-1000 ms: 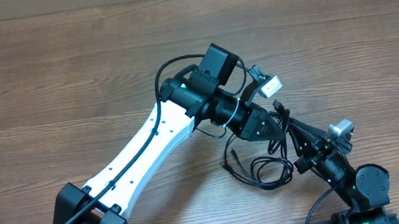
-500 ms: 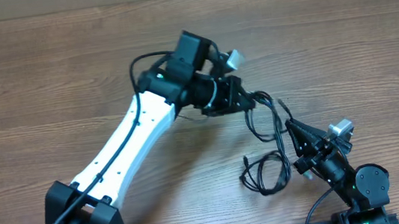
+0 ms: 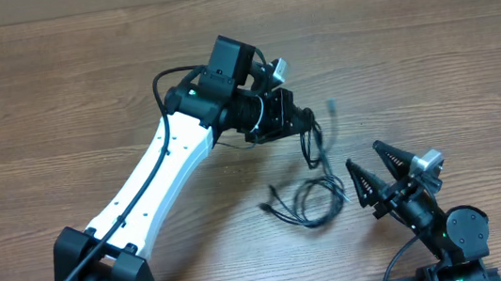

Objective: Untangle cables

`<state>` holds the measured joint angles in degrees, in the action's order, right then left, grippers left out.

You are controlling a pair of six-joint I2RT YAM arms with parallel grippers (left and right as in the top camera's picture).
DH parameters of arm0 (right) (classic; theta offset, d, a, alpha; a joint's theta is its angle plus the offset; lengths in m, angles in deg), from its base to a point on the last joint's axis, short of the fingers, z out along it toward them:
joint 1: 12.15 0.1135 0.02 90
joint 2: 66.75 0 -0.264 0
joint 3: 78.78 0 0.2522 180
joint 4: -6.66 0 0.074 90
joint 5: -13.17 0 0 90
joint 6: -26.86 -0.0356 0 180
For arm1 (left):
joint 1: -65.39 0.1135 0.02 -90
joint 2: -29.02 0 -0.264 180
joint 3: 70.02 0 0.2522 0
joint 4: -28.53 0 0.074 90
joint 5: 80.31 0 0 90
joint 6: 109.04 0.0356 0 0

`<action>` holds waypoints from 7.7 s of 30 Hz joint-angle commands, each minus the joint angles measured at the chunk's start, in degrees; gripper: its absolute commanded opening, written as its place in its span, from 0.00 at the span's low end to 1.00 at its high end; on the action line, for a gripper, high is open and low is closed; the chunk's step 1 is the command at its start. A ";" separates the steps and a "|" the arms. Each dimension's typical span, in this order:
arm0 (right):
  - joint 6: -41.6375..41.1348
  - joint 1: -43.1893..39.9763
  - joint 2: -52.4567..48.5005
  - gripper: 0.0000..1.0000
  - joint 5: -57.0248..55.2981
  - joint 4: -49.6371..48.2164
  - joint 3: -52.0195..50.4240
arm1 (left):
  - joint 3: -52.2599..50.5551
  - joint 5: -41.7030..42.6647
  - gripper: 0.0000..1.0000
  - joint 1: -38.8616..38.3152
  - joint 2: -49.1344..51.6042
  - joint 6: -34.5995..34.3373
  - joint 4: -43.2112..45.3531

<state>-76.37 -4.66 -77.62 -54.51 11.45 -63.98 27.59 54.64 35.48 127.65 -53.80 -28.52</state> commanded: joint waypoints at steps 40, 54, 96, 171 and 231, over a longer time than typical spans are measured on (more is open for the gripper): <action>1.40 -0.15 0.50 0.60 0.26 0.92 -0.57 | 1.16 16.59 0.04 -8.33 -0.87 -17.05 6.73; 1.60 -0.15 0.50 0.29 0.24 0.90 -0.57 | 1.16 16.59 0.04 -9.31 -0.87 -21.49 6.73; 1.79 -0.15 0.50 0.04 0.28 0.96 -0.57 | 1.16 10.08 0.04 0.11 -0.87 -25.73 7.93; 1.31 -0.15 0.50 1.00 -5.79 5.05 -0.57 | 1.16 19.98 0.04 -1.29 -0.87 -33.35 16.94; 1.29 -0.15 0.50 0.51 -5.79 3.76 -0.57 | 1.16 15.10 0.23 -7.72 -0.87 -17.81 13.27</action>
<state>-75.10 -4.66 -77.58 -59.71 15.47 -63.98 27.59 71.93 25.97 127.65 -78.96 -15.36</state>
